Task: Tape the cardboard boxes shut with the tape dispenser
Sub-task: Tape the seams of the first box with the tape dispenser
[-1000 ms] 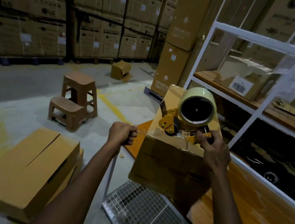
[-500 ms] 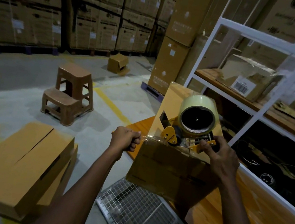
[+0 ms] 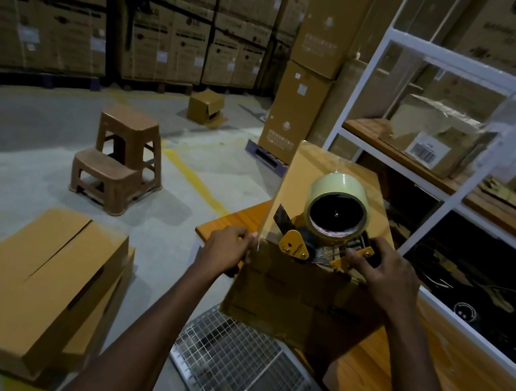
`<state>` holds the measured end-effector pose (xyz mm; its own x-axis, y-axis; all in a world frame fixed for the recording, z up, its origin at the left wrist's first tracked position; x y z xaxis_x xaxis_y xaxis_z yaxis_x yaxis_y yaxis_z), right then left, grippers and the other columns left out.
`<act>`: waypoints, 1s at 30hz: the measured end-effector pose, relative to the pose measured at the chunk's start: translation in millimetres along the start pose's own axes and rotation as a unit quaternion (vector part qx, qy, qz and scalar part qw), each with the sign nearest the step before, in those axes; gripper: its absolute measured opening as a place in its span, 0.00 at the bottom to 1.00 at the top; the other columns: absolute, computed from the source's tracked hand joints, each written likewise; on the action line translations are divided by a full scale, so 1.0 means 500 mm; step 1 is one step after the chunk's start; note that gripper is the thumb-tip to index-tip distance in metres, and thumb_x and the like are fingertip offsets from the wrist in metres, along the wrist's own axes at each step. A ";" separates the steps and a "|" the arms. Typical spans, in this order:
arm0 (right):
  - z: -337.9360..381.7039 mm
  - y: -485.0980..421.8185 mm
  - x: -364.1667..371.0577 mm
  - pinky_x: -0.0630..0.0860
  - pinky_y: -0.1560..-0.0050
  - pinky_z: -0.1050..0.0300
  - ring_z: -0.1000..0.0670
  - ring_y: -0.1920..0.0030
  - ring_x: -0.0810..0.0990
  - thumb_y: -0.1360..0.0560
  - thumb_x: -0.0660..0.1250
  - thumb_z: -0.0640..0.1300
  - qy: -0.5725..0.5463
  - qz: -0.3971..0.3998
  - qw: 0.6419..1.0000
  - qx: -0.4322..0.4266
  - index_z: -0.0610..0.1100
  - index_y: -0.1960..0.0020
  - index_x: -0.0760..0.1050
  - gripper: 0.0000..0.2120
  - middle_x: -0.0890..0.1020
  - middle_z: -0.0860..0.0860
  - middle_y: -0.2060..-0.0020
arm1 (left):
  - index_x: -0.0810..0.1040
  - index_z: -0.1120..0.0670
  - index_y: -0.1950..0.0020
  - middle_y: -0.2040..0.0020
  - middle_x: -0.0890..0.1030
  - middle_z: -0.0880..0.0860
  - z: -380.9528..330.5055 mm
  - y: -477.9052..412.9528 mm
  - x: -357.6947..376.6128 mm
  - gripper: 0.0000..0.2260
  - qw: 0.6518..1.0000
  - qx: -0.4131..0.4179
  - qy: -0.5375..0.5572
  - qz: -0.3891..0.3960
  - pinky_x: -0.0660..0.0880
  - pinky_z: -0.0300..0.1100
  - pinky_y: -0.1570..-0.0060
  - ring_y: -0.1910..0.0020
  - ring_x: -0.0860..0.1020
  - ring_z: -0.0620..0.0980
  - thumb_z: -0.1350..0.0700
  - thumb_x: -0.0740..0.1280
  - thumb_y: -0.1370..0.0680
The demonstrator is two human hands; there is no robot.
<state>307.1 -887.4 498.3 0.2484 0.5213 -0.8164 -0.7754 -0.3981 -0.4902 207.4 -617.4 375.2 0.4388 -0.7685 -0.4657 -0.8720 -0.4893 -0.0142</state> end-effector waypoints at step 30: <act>-0.007 -0.001 -0.001 0.64 0.70 0.58 0.47 0.66 0.74 0.34 0.47 0.80 0.030 0.004 0.998 -0.046 0.46 0.48 0.73 0.41 0.76 0.47 0.65 | 0.79 0.44 0.45 0.34 0.74 0.51 -0.085 0.057 0.010 0.15 0.928 0.244 -0.190 -0.207 0.70 0.54 0.48 0.36 0.70 0.57 0.44 0.73 0.30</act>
<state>309.7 -890.2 497.9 0.2794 0.4727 -0.8358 -0.7215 -0.4709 -0.5076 194.1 -652.7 410.2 0.7309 -0.3094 -0.6084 -0.6808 -0.3943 -0.6173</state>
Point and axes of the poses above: each hand's wrist, its own y-axis away from the middle knuckle, its own x-axis out of the palm, z = x × y, the point moved 8 cm from there along -y, towards the middle knuckle
